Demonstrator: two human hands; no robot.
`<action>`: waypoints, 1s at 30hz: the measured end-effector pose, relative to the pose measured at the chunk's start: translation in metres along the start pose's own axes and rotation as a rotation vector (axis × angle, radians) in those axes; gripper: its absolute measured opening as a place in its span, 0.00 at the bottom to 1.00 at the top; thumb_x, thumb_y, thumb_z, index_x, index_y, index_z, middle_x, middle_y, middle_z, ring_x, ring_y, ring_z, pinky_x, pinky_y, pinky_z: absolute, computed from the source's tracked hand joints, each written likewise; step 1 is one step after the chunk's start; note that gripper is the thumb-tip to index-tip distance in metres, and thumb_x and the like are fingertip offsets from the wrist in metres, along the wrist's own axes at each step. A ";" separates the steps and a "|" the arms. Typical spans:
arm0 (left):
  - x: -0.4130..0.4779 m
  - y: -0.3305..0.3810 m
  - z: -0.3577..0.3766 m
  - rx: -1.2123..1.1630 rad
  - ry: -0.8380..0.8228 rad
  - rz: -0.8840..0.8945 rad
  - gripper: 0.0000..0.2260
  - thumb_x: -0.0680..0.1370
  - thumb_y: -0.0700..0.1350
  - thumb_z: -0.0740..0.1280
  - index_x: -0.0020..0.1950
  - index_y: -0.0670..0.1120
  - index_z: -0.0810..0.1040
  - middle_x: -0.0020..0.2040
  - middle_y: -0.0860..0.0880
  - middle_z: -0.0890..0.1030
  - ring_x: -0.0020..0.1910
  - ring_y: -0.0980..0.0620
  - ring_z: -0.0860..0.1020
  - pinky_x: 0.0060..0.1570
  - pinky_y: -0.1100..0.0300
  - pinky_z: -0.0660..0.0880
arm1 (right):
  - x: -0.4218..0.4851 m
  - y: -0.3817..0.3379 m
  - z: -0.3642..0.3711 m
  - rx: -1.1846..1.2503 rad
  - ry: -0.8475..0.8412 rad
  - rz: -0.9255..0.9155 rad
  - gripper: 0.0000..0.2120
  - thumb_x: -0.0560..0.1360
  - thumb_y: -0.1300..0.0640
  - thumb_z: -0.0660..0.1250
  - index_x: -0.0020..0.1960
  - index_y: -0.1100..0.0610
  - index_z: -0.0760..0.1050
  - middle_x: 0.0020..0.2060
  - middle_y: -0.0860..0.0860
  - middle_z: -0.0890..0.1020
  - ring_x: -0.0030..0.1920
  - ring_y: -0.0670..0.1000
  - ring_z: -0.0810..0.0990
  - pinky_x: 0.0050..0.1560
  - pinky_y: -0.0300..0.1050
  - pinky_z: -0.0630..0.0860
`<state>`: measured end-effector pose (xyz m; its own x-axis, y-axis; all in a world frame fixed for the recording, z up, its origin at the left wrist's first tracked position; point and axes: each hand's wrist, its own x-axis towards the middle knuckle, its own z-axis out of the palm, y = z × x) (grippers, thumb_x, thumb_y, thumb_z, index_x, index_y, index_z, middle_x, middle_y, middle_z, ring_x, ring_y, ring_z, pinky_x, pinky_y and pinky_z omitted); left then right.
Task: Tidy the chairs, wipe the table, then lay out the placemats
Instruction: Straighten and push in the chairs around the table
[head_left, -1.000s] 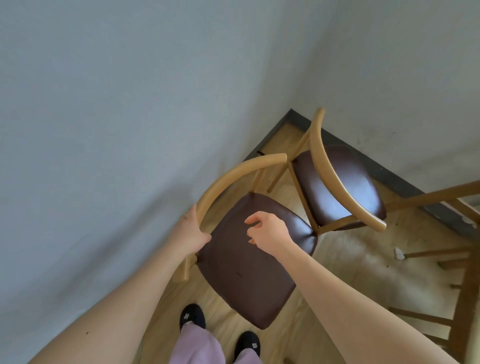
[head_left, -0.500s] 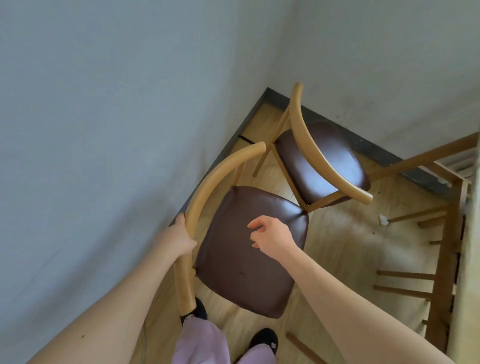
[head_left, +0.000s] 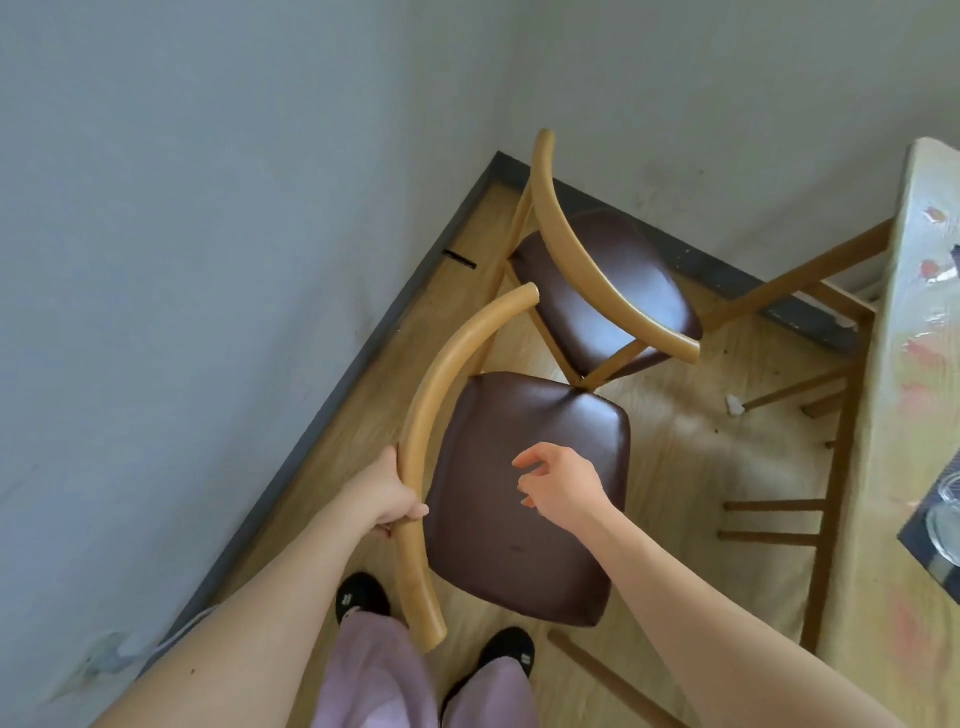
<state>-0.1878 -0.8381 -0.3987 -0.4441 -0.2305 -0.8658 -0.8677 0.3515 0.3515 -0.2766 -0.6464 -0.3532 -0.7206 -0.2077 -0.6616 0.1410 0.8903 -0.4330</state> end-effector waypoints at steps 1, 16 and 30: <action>0.000 0.008 0.012 0.028 -0.010 0.018 0.42 0.72 0.44 0.73 0.77 0.52 0.49 0.64 0.45 0.73 0.53 0.45 0.78 0.46 0.51 0.81 | -0.003 0.011 -0.002 0.008 0.004 0.008 0.12 0.76 0.60 0.62 0.56 0.47 0.77 0.48 0.47 0.81 0.47 0.49 0.82 0.52 0.47 0.81; -0.014 0.074 0.114 0.021 0.126 0.216 0.47 0.74 0.42 0.72 0.77 0.54 0.38 0.71 0.43 0.66 0.64 0.43 0.73 0.61 0.46 0.74 | -0.041 0.127 -0.051 0.138 0.103 0.071 0.12 0.77 0.58 0.63 0.59 0.48 0.76 0.52 0.48 0.82 0.48 0.48 0.82 0.44 0.36 0.75; -0.031 0.099 0.177 0.134 -0.013 0.292 0.50 0.71 0.46 0.74 0.77 0.57 0.37 0.71 0.46 0.67 0.59 0.46 0.75 0.54 0.47 0.78 | -0.049 0.177 -0.055 0.181 0.116 0.107 0.13 0.77 0.57 0.63 0.59 0.47 0.76 0.49 0.47 0.82 0.49 0.48 0.81 0.54 0.44 0.79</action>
<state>-0.2210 -0.6359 -0.4003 -0.6663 -0.0907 -0.7402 -0.6664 0.5178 0.5364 -0.2536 -0.4570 -0.3640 -0.7667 -0.0583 -0.6394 0.3329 0.8154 -0.4736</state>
